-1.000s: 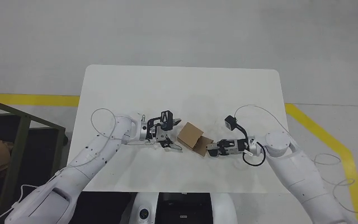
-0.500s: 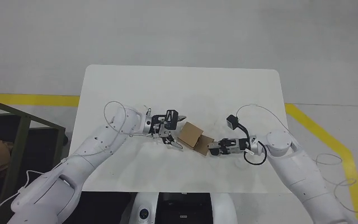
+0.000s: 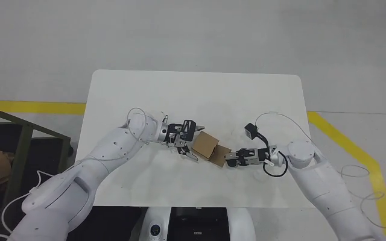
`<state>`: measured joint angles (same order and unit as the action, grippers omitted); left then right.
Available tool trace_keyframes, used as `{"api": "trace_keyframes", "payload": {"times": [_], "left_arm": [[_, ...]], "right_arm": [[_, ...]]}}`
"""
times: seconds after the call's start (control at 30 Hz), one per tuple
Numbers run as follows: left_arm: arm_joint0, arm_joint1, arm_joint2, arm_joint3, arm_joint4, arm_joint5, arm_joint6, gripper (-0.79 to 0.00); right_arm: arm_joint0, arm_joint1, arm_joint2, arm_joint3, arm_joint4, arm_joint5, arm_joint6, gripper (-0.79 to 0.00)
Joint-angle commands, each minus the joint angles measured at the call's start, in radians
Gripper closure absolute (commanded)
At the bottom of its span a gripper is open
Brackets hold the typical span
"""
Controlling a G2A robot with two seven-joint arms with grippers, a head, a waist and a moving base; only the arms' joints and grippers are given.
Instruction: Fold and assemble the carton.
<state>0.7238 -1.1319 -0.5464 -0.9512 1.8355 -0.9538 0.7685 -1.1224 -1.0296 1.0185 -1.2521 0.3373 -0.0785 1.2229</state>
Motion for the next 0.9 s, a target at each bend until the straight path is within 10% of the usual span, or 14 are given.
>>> {"api": "trace_keyframes", "payload": {"times": [0.0, 0.3, 0.37, 0.87], "left_arm": [[-0.004, -0.005, 0.008, 0.012, 0.002, 0.003, 0.011, -0.785], [-0.016, -0.020, 0.025, 0.050, -0.011, 0.019, 0.025, -0.551], [-0.017, -0.022, 0.025, 0.054, -0.016, 0.020, 0.020, -0.363], [-0.015, -0.025, 0.022, 0.067, -0.037, 0.021, -0.001, -0.372]], "right_arm": [[0.000, 0.000, 0.000, -0.001, 0.000, -0.002, -0.001, -0.163], [-0.001, -0.001, 0.003, -0.006, 0.016, -0.018, -0.001, -0.191], [-0.004, -0.002, 0.005, -0.006, 0.036, -0.032, 0.002, -0.212], [-0.084, 0.017, 0.082, -0.007, 0.116, -0.076, 0.002, -0.154]]}}
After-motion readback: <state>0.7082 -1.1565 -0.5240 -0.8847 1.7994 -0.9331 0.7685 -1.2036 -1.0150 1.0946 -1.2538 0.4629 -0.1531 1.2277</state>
